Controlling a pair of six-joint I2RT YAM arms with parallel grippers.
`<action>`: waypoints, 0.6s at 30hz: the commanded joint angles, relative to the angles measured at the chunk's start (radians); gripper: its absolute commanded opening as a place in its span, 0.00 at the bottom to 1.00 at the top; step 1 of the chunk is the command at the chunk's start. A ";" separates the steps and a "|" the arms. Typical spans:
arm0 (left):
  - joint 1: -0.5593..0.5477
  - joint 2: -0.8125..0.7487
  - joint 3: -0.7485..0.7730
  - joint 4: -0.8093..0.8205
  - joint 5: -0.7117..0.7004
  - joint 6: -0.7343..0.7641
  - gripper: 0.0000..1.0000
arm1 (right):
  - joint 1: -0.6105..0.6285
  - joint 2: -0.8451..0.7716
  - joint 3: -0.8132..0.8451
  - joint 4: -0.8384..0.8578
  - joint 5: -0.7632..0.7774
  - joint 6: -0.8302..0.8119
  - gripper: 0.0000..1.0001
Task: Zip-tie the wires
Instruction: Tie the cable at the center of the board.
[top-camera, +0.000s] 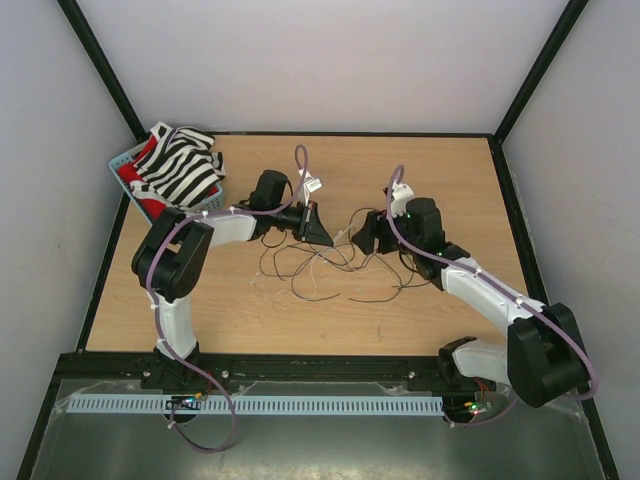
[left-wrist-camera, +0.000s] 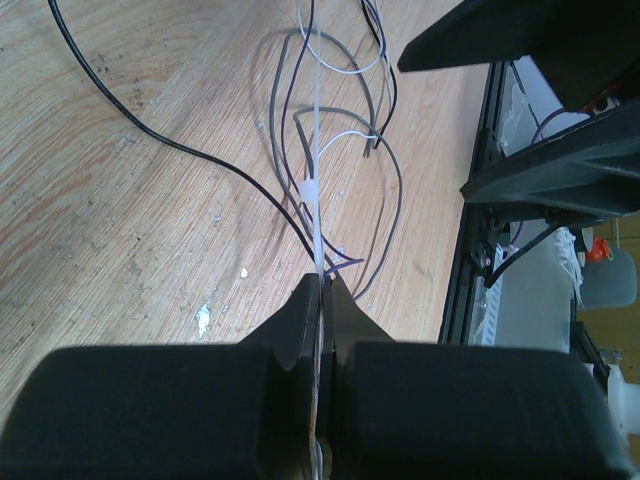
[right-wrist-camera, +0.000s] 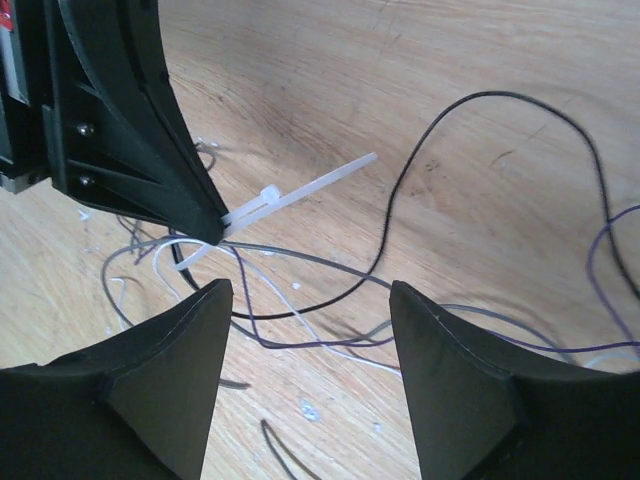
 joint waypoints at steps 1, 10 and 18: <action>0.004 -0.010 -0.005 0.016 0.002 -0.002 0.00 | -0.002 -0.026 -0.062 0.305 -0.038 0.204 0.74; 0.003 -0.016 -0.006 0.020 -0.001 -0.012 0.00 | -0.026 0.057 -0.111 0.489 -0.031 0.354 0.58; 0.003 -0.020 -0.007 0.024 -0.005 -0.013 0.00 | -0.028 0.098 -0.115 0.470 -0.017 0.408 0.56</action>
